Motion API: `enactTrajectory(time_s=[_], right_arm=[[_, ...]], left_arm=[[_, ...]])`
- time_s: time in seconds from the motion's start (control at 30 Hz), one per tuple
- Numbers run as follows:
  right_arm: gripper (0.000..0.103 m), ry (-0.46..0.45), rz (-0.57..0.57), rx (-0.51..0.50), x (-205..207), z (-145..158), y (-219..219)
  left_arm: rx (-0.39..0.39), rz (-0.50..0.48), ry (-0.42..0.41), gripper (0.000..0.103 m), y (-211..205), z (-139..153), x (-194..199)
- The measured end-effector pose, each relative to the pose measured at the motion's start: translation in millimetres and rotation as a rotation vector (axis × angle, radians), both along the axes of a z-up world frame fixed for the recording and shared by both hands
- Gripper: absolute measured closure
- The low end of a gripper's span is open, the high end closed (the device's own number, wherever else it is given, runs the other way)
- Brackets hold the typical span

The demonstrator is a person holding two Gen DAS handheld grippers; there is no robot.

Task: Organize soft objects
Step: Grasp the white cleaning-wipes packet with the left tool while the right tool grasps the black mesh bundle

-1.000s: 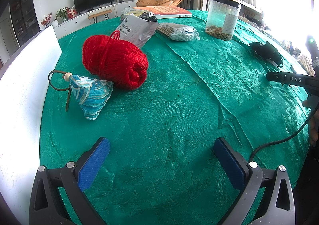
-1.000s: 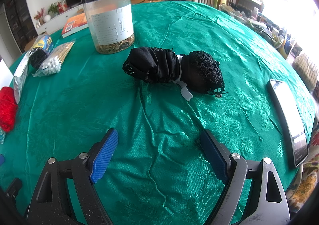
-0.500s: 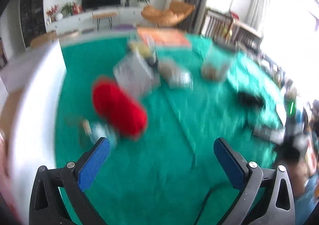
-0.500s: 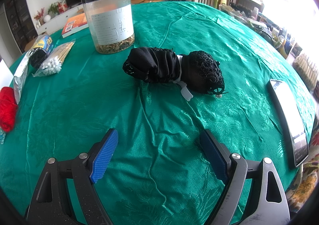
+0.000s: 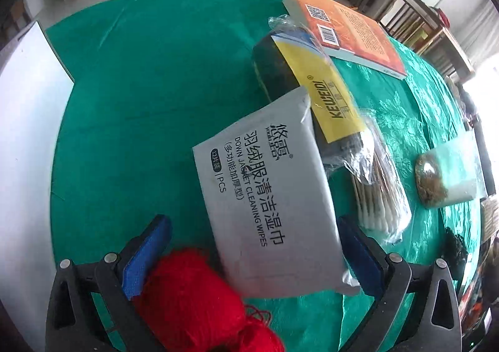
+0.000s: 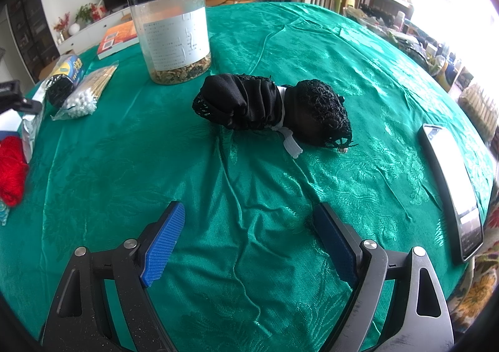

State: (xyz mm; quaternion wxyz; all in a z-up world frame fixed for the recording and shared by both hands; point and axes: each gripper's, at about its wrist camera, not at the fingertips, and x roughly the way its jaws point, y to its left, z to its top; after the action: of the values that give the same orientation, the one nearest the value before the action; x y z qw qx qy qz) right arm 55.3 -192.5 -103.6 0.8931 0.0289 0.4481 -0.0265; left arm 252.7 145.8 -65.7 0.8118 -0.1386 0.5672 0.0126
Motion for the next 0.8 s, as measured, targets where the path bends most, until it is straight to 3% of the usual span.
enactTrajectory(time_s=[0.07, 0.17, 0.23, 0.3, 0.4, 0.53, 0.63, 0.7, 0.73, 0.8], right_arm=[[0.015, 0.000, 0.000, 0.001, 0, 0, 0], [0.017, -0.024, -0.004, 0.082, -4, 5, -9], [0.017, -0.088, -0.027, 0.229, -10, 13, -30], [0.017, -0.165, -0.109, 0.442, -18, 16, -63], [0.016, -0.128, -0.193, 0.665, -8, 2, -92], [0.016, -0.078, -0.195, 0.766, 36, -4, -92], [0.016, -0.078, -0.288, 0.838, 59, -5, -97], [0.024, -0.071, -0.330, 0.834, 73, -5, -102], [0.068, -0.026, -0.320, 0.766, 81, -2, -100], [0.072, 0.008, -0.284, 0.748, 90, -3, -102]], left_arm=[[-0.029, -0.019, -0.056, 0.033, -2, 6, -6], [-0.030, -0.021, -0.100, 0.039, -2, 18, -16], [-0.024, -0.036, -0.137, 0.040, -2, 29, -27], [-0.007, -0.045, -0.175, 0.041, -6, 44, -41], [-0.008, -0.049, -0.221, 0.041, -5, 64, -56], [-0.013, -0.063, -0.283, 0.041, -12, 87, -68], [-0.016, -0.075, -0.326, 0.041, -16, 102, -81], [-0.033, -0.078, -0.337, 0.041, -16, 106, -90], [-0.044, -0.080, -0.344, 0.041, -15, 109, -94], [-0.062, -0.087, -0.363, 0.041, -12, 113, -104]])
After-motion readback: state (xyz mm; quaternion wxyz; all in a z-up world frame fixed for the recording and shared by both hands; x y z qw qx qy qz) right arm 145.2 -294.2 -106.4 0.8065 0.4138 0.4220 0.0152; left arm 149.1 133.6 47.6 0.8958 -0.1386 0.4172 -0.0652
